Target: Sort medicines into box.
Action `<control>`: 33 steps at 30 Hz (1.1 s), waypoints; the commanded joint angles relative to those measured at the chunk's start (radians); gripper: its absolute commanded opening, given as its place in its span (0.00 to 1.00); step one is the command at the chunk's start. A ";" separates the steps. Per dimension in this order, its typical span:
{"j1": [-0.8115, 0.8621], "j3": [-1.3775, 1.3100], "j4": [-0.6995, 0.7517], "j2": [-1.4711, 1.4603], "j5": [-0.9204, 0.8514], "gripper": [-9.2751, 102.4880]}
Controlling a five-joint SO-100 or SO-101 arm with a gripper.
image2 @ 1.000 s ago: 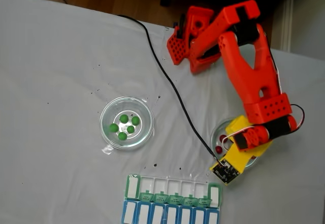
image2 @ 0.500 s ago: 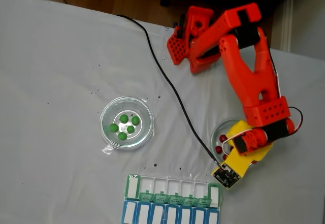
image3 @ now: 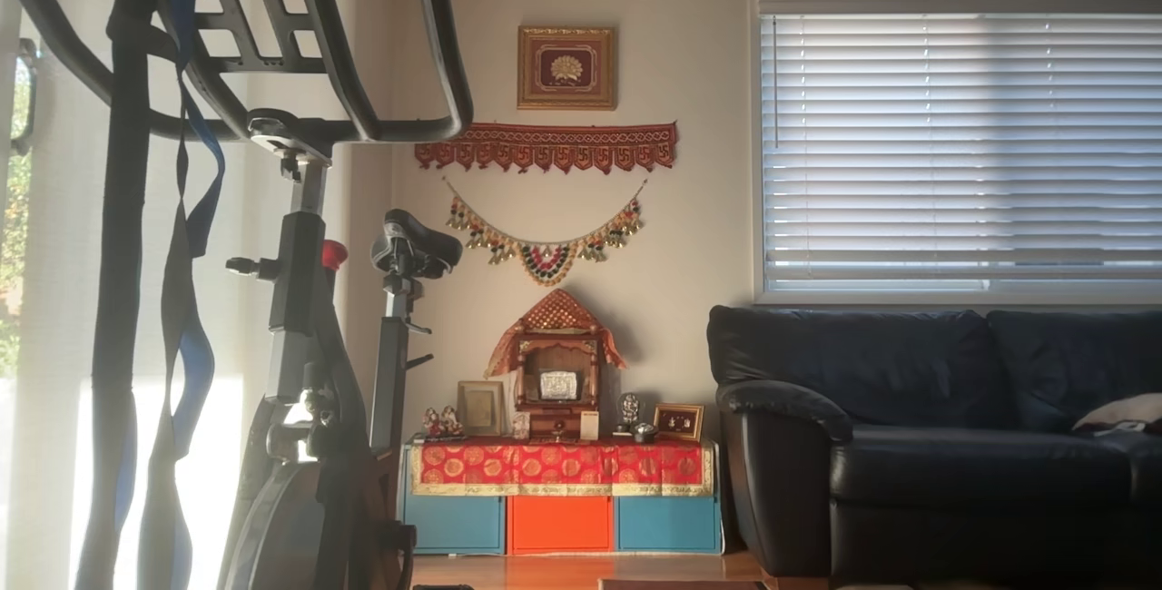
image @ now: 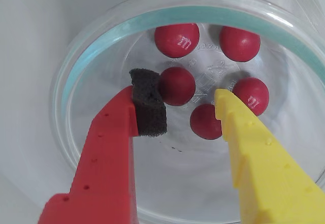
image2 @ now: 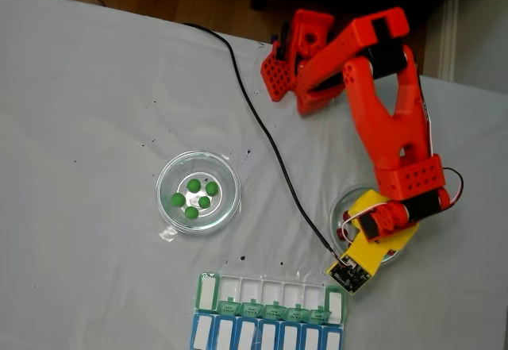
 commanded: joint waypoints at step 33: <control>-0.041 0.051 -0.103 -0.012 0.008 0.23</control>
